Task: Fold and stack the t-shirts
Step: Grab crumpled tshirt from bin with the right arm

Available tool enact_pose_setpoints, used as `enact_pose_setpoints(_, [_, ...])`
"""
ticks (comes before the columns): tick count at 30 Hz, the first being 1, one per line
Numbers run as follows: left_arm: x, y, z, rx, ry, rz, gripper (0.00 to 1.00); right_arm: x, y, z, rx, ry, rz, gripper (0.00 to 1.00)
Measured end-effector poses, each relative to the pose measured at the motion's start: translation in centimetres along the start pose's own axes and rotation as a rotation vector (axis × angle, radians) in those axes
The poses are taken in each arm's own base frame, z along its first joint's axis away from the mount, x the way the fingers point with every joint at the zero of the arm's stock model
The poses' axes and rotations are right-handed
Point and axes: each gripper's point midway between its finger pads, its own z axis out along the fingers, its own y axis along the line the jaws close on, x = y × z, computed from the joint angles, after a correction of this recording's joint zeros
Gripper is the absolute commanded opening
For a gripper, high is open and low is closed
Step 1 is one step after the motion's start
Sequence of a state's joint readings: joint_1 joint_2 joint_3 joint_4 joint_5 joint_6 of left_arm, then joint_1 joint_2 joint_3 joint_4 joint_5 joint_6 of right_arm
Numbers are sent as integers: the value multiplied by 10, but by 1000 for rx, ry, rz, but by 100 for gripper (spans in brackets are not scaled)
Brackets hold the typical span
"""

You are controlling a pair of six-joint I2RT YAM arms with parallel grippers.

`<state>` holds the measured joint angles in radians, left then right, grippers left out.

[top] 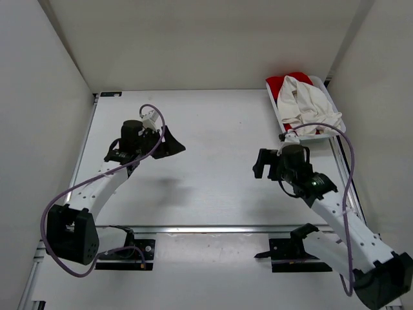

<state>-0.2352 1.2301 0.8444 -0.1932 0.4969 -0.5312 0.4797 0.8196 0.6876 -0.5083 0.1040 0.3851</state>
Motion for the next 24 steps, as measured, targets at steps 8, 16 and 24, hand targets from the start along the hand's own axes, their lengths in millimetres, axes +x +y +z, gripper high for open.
enact_pose_setpoints(8, [27,-24,21,64,58,67,35,22,0,24,24,172,-58,0])
enact_pose_setpoints(16, [83,-51,54,104,210,123,5,-93,-33,34,134,-45,28,0])
enact_pose_setpoints(24, [89,-64,55,155,179,123,41,-177,-151,48,416,-140,97,63])
